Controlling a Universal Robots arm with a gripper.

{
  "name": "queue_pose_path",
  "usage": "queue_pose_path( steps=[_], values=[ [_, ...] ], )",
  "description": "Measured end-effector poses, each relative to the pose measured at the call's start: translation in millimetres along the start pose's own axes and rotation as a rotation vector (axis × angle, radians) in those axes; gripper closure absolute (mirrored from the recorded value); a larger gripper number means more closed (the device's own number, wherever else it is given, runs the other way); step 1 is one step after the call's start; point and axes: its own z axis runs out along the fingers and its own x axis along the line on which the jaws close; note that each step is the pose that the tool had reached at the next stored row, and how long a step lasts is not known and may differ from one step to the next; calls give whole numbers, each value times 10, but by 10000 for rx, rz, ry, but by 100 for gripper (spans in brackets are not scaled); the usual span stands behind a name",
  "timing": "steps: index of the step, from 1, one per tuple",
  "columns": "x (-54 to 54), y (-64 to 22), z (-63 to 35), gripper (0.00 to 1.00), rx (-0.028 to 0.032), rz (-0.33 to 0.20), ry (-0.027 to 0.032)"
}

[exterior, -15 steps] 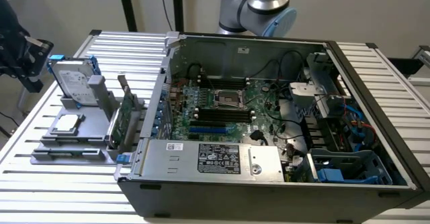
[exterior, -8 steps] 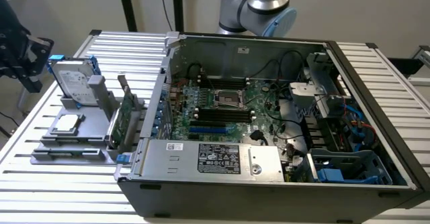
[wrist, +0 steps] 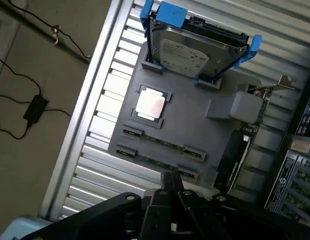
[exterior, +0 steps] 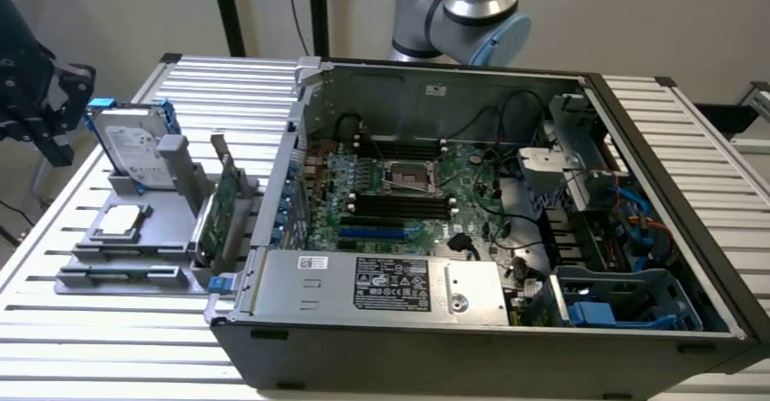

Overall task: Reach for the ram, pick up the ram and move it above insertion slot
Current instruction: 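Pick up the ram and move it above insertion slot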

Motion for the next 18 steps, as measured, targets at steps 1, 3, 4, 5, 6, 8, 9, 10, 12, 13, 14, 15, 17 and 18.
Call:
queue_pose_path(
  steps=[1,3,4,5,6,8,9,10,12,13,14,15,17,18],
  values=[
    [0,0,0,89,0,-180,7],
    [0,0,1,89,1,-550,21],
    [0,0,2,89,2,-731,28],
    [0,0,2,89,2,-909,35],
    [0,0,3,89,3,-1090,42],
    [0,0,4,89,3,-1449,55],
    [0,0,4,89,4,-1629,63],
    [0,0,5,89,4,-1813,69],
    [0,0,6,89,5,-2184,84],
    [0,0,6,89,5,-2364,91],
    [0,0,6,89,6,-2544,98],
    [0,0,7,89,6,-2723,105],
    [0,0,8,89,6,-3087,119],
    [0,0,9,89,7,-3269,125]
  ],
)
